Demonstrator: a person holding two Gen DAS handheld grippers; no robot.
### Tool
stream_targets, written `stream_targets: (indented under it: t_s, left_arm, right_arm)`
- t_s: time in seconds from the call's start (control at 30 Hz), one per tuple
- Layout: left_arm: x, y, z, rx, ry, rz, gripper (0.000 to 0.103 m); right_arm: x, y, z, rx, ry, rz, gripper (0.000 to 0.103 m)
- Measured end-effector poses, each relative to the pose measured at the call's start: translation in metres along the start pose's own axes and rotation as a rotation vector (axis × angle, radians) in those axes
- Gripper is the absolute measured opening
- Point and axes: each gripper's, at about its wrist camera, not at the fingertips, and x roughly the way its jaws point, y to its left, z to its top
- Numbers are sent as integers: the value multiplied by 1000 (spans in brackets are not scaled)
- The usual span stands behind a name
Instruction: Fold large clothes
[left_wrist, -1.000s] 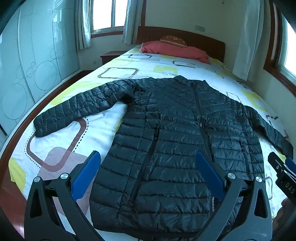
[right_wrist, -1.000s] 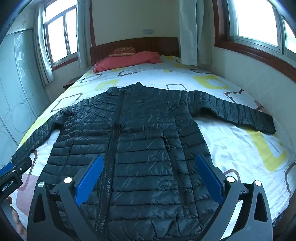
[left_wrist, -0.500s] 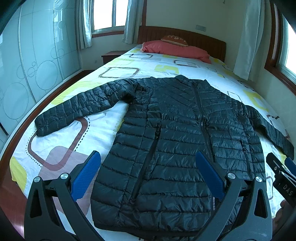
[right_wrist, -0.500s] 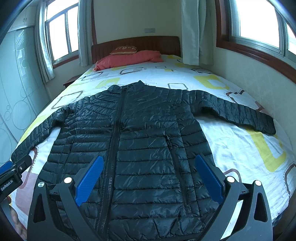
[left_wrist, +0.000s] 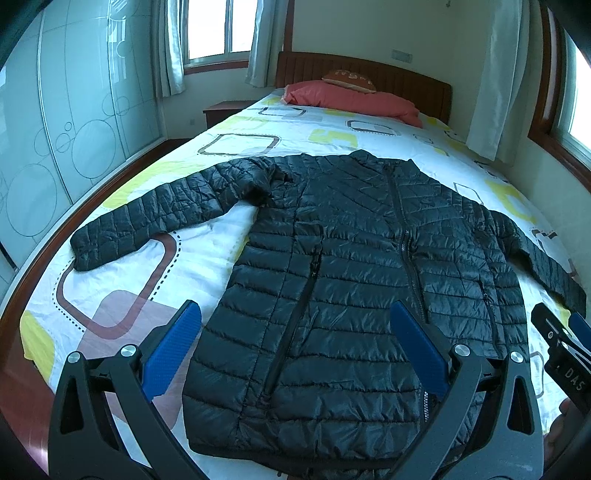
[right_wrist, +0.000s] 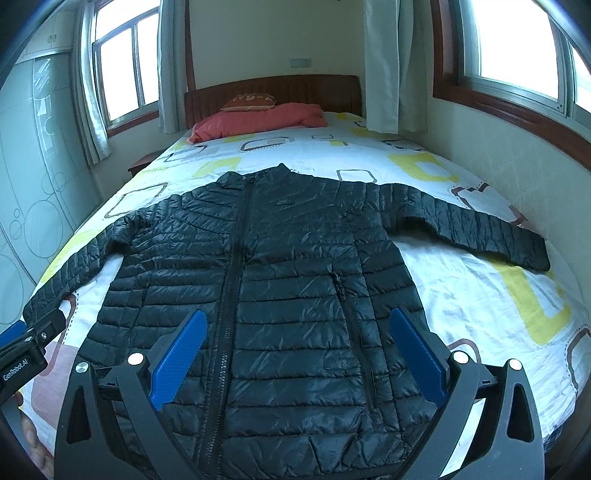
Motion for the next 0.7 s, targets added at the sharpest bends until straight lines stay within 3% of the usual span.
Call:
stream_targets:
  t_s: [0.7]
  left_arm:
    - [-1, 4, -1, -7, 12, 3, 101]
  right_arm:
    - [-2, 4, 1, -13, 4, 3, 98]
